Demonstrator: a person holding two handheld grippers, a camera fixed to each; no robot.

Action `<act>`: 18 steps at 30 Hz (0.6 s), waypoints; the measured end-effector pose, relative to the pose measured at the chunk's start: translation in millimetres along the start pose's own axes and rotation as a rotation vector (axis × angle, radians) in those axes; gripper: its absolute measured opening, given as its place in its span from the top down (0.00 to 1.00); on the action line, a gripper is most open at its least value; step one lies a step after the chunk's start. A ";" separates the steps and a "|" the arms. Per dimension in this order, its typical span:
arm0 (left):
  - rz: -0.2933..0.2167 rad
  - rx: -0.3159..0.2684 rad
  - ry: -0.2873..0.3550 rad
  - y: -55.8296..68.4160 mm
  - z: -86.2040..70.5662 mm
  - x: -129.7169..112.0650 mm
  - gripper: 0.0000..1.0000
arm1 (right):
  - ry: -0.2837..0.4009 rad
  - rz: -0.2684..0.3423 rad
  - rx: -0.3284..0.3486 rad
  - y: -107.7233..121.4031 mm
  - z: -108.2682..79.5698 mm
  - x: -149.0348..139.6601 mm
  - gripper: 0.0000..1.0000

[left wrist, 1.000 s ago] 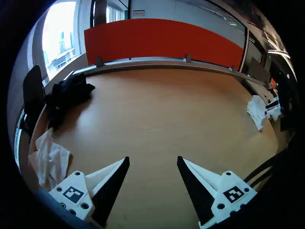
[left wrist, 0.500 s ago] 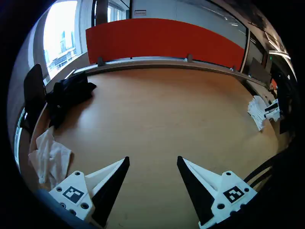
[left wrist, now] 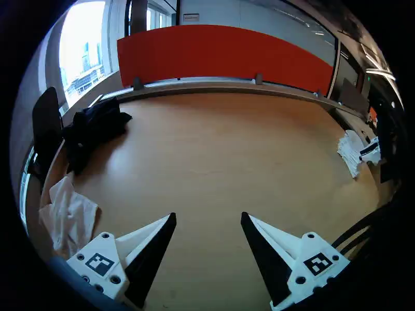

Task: Fold towel

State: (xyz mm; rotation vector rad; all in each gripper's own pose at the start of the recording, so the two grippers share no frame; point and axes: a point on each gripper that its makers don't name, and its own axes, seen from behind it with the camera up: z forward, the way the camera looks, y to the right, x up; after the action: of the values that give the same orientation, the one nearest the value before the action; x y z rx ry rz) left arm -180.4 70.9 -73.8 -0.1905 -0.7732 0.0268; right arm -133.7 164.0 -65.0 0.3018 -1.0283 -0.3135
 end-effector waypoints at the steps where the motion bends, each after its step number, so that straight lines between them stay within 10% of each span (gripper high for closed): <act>1: 0.001 0.000 -0.001 0.3 0.0 -0.3 0.08 | 0.001 0.001 0.002 -0.6 -0.1 0.3 0.56; 18: -0.002 0.000 -0.003 0.7 0.2 -1.7 0.08 | 0.010 0.033 0.040 -8.9 -1.4 2.1 0.94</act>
State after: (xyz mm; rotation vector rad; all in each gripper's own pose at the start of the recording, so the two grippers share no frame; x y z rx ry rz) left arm -181.8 71.4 -75.0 -0.1894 -0.7768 0.0255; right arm -132.5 155.2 -67.4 0.3223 -1.0294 -0.2619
